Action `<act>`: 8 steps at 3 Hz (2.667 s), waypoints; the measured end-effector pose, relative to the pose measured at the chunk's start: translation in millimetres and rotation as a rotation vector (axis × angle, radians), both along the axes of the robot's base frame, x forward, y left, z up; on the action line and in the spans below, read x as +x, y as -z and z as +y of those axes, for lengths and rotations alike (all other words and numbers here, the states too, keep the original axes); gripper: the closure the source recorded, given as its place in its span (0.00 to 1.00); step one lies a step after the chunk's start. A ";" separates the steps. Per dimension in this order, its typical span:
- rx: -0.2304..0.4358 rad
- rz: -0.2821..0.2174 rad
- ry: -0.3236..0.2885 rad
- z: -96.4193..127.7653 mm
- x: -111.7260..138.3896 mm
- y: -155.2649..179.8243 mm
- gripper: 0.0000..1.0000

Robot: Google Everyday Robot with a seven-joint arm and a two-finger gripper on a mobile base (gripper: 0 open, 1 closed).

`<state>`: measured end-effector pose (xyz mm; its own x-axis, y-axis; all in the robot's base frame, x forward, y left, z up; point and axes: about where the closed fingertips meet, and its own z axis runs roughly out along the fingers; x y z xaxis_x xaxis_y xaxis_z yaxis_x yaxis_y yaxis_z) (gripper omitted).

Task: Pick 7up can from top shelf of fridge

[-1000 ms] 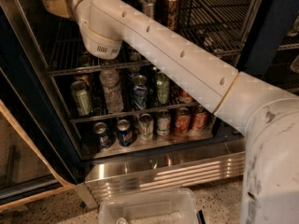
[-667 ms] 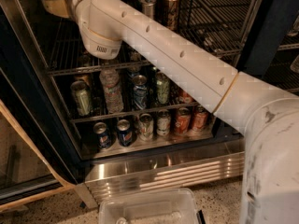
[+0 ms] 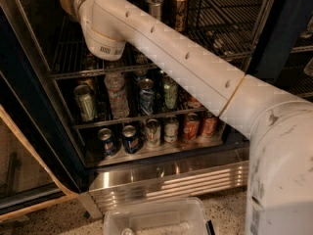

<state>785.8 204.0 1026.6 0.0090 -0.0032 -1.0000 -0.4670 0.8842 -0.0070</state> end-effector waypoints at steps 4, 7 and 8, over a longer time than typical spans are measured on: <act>-0.051 0.019 -0.096 38.9 55.0 17.4 0.31; -0.111 0.041 -0.124 60.5 70.2 26.7 0.31; -0.122 0.040 -0.090 62.4 72.4 18.9 0.34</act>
Offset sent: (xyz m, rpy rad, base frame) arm 0.0568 0.0190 0.0076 -0.0256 -0.0221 0.0513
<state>858.2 266.4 1007.7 -0.0252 -0.1257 -0.9918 -0.5467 0.8323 -0.0916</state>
